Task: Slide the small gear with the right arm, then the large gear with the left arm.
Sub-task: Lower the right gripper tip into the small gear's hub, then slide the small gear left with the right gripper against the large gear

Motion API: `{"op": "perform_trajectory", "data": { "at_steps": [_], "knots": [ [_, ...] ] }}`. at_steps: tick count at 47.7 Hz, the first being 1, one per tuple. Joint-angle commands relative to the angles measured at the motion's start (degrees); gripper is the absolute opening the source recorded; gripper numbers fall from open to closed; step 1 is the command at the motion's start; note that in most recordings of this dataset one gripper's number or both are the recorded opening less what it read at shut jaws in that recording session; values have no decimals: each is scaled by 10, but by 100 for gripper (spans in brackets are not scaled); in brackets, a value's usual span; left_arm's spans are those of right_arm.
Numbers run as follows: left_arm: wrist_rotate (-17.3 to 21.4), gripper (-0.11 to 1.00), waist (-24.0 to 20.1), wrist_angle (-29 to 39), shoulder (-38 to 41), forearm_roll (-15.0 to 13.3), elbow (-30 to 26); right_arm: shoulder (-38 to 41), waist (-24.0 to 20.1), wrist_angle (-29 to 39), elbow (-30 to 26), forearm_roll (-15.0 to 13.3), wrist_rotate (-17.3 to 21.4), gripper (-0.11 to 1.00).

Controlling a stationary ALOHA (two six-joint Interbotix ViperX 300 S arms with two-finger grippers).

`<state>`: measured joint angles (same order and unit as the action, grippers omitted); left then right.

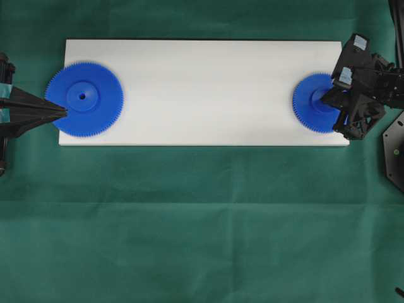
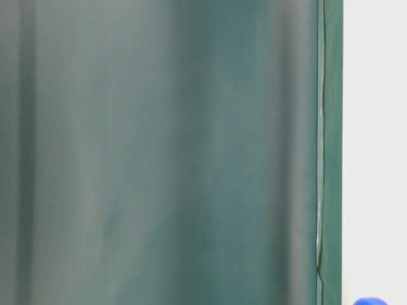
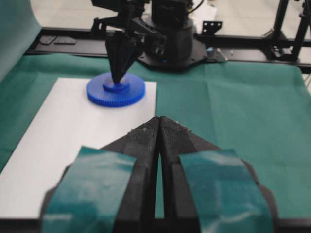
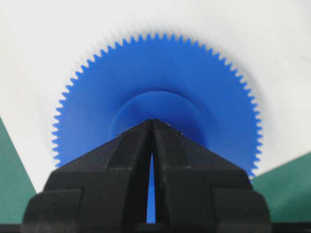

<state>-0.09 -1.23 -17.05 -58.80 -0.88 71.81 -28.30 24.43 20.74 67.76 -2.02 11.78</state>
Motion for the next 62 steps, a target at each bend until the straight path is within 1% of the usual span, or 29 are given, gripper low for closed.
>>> {"op": "perform_trajectory", "data": {
  "at_steps": [1,9,21,42,46,54,62],
  "knots": [
    [1,0,0,-5,5,-2,-7,-1,3,7,-4,-3,6,51],
    [2,0,-1,-6,5,-2,-8,0,6,4,-3,-18,19,51],
    [1,0,-1,-6,5,-2,-6,18,19,6,-4,-33,35,51],
    [0,0,-1,-6,5,-2,-5,33,19,3,-5,-33,36,51],
    [1,0,-1,-6,5,-2,-5,33,18,-9,-6,-31,36,51],
    [0,0,-1,-5,6,-2,-5,52,2,-61,-20,-31,36,51],
    [0,0,-1,-5,6,-2,-5,123,-21,-92,-66,-31,36,51]
  ]
}}
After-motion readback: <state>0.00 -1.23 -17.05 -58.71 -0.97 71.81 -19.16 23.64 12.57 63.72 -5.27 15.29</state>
